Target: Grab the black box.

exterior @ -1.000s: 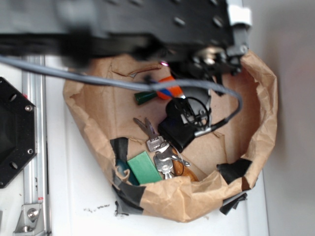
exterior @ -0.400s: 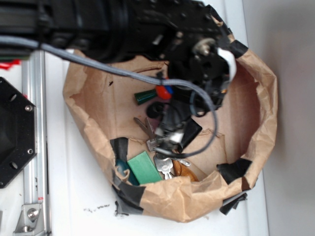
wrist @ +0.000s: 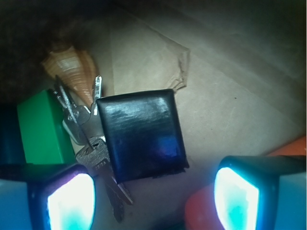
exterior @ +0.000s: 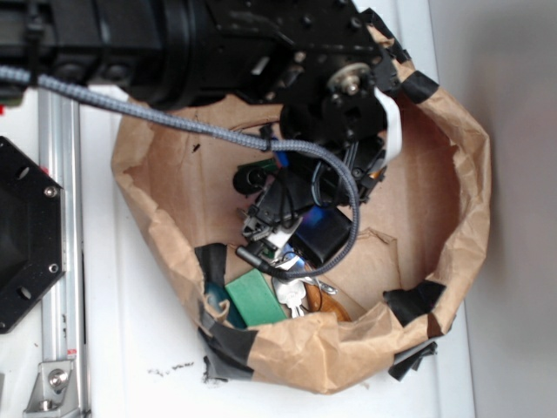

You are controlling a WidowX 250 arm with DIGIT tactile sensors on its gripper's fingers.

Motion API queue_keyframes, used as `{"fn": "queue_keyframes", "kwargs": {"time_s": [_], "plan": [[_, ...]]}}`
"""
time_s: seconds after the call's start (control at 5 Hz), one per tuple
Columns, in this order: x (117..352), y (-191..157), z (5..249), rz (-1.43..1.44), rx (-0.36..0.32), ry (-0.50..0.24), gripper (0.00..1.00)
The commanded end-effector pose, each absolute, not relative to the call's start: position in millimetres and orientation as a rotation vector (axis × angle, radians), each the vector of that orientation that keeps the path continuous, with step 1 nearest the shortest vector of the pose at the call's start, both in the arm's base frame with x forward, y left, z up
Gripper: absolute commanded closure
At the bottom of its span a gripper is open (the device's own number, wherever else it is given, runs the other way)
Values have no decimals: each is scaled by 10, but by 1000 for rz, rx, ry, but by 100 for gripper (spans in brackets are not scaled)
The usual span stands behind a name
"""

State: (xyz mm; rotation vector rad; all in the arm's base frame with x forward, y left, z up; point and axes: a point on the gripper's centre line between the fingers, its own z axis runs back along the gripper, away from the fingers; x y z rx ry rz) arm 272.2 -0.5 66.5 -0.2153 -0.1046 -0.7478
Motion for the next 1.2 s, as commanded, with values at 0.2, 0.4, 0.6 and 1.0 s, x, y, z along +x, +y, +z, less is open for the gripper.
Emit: {"fn": "queue_keyframes", "kwargs": {"time_s": [0.2, 0.4, 0.6, 1.0], "plan": [[2924, -273, 205, -921, -255, -108, 0], [2849, -418, 146, -979, -383, -96, 0], [2829, -423, 218, -954, -289, -113, 100], [2952, -41, 1106, -679, -47, -291, 100]]}}
